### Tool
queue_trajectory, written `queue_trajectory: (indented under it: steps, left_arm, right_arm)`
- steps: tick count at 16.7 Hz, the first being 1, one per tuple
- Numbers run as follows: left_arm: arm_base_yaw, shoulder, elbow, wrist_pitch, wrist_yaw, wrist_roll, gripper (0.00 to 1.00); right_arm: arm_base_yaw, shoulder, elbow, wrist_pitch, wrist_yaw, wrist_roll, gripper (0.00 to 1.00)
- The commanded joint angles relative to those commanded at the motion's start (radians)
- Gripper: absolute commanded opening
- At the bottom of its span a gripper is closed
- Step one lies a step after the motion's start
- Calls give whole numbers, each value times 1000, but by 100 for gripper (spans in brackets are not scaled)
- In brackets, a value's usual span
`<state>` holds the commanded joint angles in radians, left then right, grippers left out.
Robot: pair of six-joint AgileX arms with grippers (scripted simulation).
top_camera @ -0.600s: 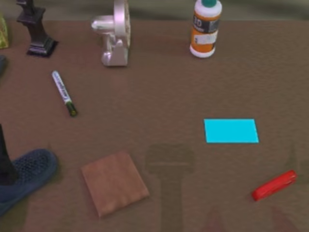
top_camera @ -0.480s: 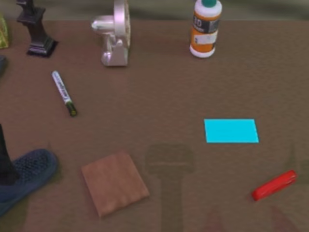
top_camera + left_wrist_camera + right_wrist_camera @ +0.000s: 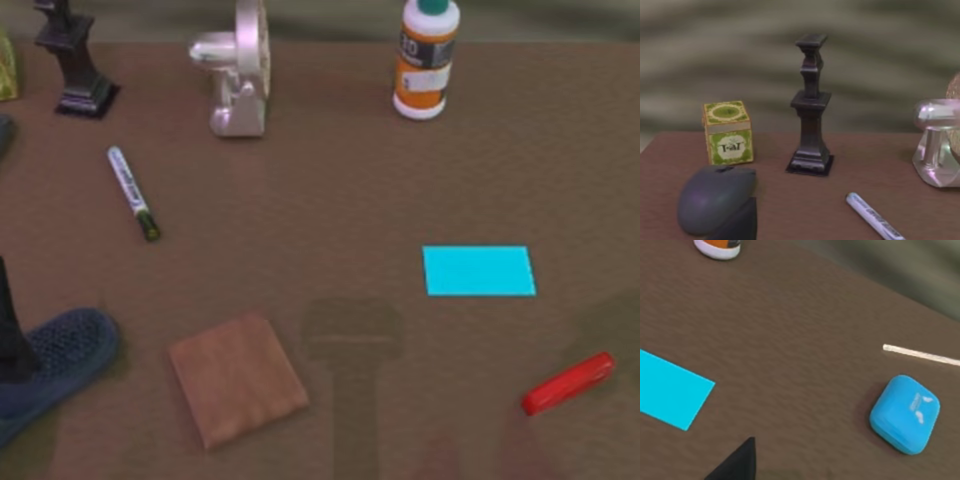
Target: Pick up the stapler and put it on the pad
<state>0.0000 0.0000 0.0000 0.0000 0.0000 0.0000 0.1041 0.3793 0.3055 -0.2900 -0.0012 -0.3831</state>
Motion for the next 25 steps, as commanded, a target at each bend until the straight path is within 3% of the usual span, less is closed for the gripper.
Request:
queue_trajectory:
  steps: [8, 13, 17, 25]
  left_arm:
    - [0, 0, 0, 0, 0, 0, 100]
    - [0, 0, 0, 0, 0, 0, 100]
    - [0, 0, 0, 0, 0, 0, 100]
    - [0, 0, 0, 0, 0, 0, 100]
  right_arm:
    - [171, 769, 488, -505, 5, -781, 100]
    - [254, 1099, 734, -739, 4, -1121, 100]
    - [287, 1222, 836, -823, 2, -1252, 100]
    - [286, 1243, 812, -786, 2, -1259, 100]
